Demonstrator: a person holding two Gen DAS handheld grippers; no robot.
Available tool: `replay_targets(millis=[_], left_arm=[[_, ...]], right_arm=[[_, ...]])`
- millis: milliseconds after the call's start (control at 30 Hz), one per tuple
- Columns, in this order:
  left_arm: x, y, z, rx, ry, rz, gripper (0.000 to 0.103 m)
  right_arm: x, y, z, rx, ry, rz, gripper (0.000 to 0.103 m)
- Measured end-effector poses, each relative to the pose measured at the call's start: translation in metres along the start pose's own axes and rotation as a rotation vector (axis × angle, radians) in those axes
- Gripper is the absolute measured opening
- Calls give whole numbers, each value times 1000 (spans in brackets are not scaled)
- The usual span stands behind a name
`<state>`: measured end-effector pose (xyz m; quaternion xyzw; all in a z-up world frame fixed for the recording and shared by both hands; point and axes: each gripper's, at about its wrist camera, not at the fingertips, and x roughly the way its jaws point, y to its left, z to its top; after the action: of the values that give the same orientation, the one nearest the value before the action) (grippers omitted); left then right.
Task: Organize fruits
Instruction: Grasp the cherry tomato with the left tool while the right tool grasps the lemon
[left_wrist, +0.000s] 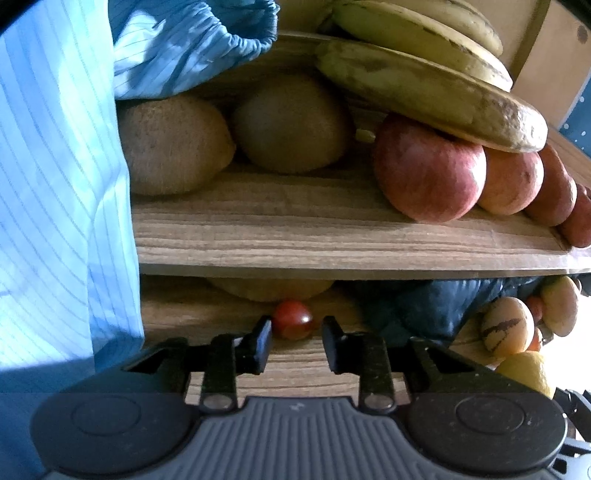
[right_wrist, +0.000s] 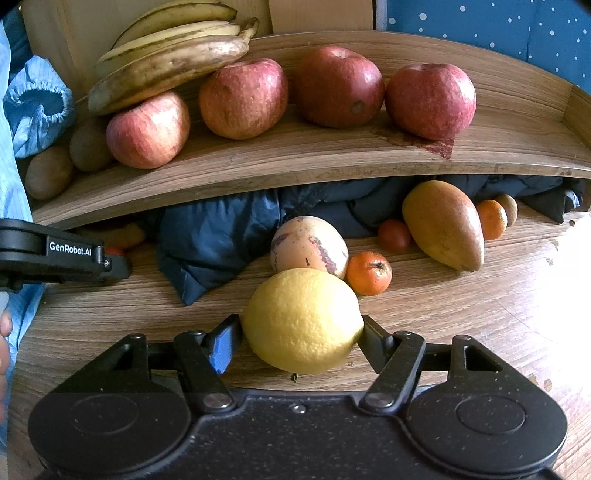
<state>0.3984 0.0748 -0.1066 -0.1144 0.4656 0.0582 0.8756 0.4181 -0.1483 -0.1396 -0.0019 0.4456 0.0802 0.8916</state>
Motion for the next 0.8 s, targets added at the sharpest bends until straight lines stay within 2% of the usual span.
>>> replay_targets(millis=[100,200,467,800], left_arm=[[1,0,2,-3,2,-1,32],[2,-1,2,-6,3,-10,26],[0,-3,-2,3,14,-45,25],[-11,-18,-20,45,46,-104,25]], right_arm=[[0,-1,0,2,1,0,70],[1,-1,-1,7,3,3,70],[2,-1,-1,11,1,0,68],[0,0,-5,17,7,49,68]])
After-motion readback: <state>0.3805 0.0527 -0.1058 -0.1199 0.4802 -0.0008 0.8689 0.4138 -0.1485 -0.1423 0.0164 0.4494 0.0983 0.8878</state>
